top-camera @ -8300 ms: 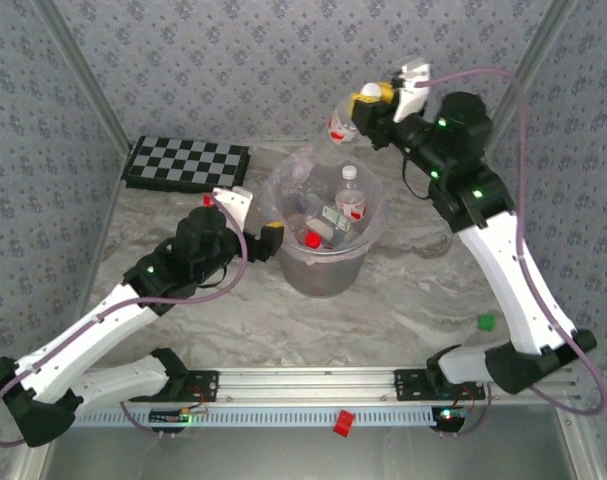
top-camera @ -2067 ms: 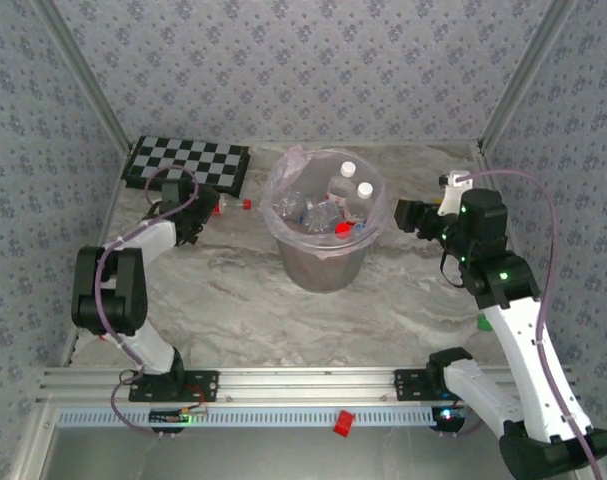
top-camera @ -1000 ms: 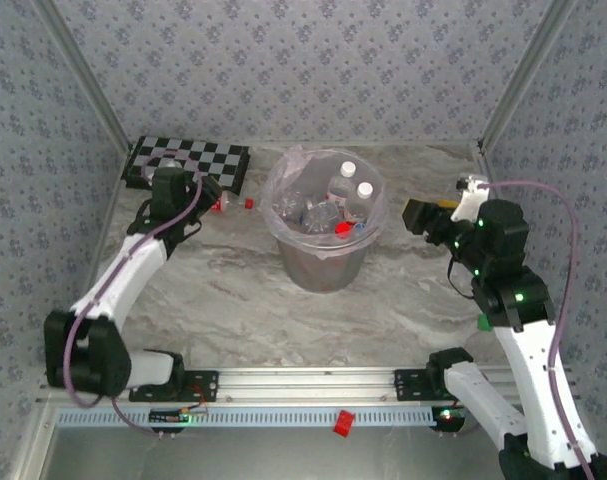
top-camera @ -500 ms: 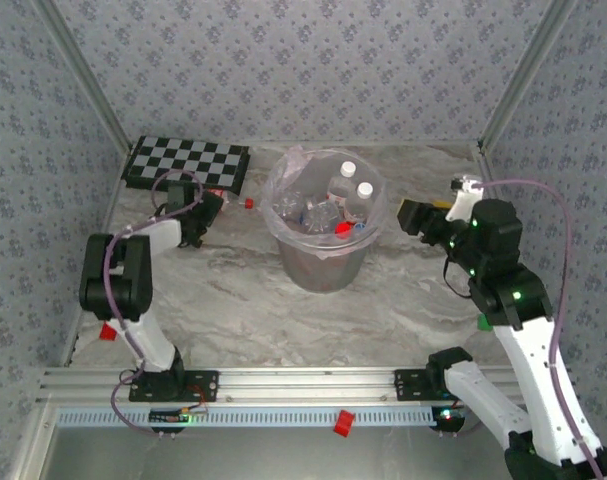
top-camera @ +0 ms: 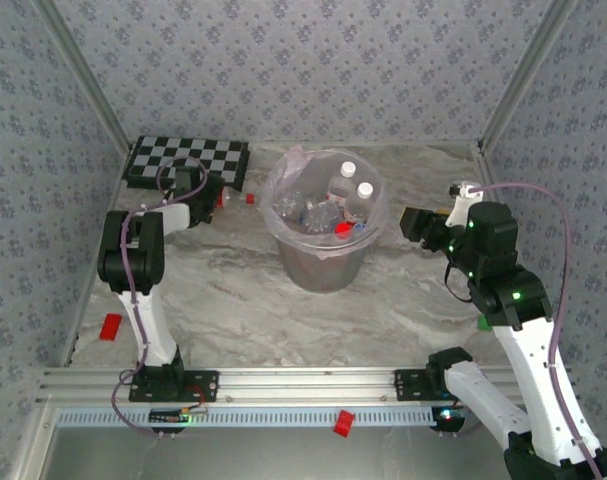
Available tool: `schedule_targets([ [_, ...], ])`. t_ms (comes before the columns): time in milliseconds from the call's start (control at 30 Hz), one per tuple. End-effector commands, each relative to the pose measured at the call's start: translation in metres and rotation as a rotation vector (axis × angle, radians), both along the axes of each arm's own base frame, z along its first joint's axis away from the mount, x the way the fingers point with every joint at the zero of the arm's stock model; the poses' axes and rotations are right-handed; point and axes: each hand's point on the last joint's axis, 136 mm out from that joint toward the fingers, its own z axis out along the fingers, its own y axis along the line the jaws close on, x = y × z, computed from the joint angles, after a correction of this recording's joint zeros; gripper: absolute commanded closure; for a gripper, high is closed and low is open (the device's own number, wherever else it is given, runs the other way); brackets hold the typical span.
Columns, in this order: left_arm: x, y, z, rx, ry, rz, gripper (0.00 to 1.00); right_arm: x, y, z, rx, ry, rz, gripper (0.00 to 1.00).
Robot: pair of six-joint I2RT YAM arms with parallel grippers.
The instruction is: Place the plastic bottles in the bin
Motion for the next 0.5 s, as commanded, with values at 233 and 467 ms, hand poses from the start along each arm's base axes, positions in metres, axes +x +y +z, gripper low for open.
schedule_targets([
  [233, -0.019, 0.005, 0.032, 0.070, -0.063, -0.036, 0.46, -0.004, -0.005, -0.001, -0.021, -0.006, -0.011, 0.25],
  [467, -0.073, 0.008, 0.114, 0.257, -0.160, -0.147, 0.52, 0.004, 0.005, 0.010, 0.019, -0.037, 0.029, 0.26],
])
